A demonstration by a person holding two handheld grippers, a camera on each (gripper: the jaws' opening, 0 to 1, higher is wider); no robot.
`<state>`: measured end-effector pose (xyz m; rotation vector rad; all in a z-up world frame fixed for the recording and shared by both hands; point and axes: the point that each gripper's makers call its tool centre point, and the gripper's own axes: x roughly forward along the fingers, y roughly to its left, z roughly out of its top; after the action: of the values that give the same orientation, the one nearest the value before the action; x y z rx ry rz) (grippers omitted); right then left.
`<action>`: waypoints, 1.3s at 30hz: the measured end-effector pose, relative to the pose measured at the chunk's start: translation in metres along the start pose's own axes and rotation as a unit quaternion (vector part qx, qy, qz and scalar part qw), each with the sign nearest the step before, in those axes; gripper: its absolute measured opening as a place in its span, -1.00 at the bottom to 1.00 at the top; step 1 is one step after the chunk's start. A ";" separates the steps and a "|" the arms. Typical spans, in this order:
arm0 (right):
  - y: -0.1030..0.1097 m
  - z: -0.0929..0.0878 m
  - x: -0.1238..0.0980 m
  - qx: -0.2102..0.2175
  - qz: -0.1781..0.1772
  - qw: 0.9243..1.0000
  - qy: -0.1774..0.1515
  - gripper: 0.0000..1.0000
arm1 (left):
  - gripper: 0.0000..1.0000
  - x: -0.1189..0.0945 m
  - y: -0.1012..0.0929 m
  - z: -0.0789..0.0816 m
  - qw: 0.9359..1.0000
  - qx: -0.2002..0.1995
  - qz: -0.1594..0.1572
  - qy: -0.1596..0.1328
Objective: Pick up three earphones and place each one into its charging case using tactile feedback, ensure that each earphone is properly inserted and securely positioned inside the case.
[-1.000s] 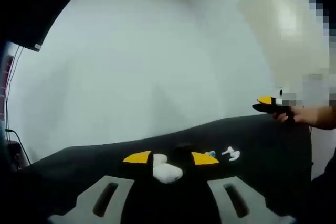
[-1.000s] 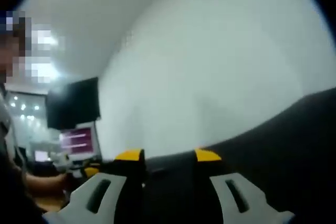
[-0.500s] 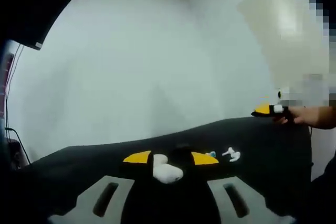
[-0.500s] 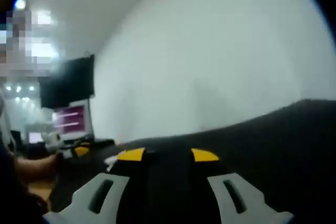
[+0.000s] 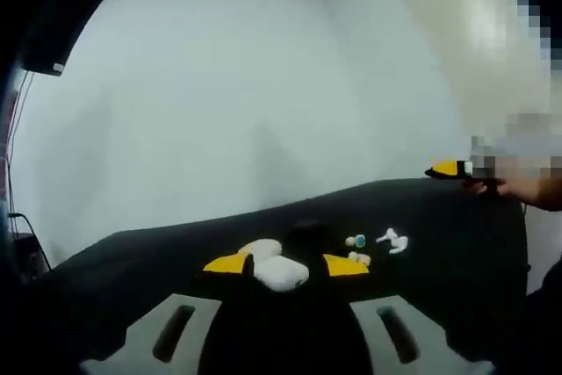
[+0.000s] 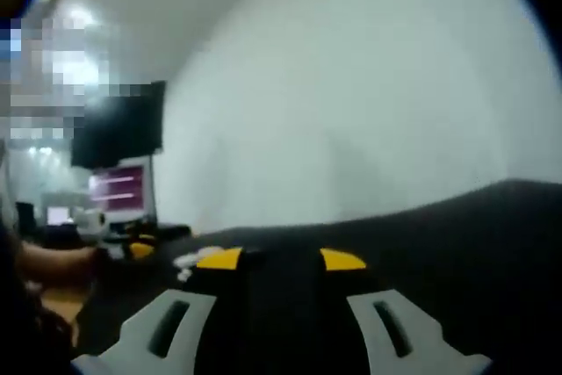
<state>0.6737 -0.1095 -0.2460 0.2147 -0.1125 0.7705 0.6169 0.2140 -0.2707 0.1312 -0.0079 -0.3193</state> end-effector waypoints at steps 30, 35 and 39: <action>-0.001 0.005 -0.001 0.014 0.003 1.000 -0.017 -0.33 | -0.02 0.059 0.011 -0.050 0.982 -0.090 0.031 0.161; -0.005 0.000 0.001 0.005 -0.013 1.000 -0.001 -0.33 | -0.04 0.060 -0.004 -0.048 0.985 -0.081 0.009 0.154; -0.005 -0.006 0.002 -0.014 -0.021 1.000 0.018 -0.33 | -0.27 0.056 -0.005 -0.047 0.984 -0.084 -0.006 0.157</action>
<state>0.6784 -0.1106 -0.2519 0.1766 -0.0852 0.7300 0.6698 0.1977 -0.3191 0.0139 0.3316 -0.3075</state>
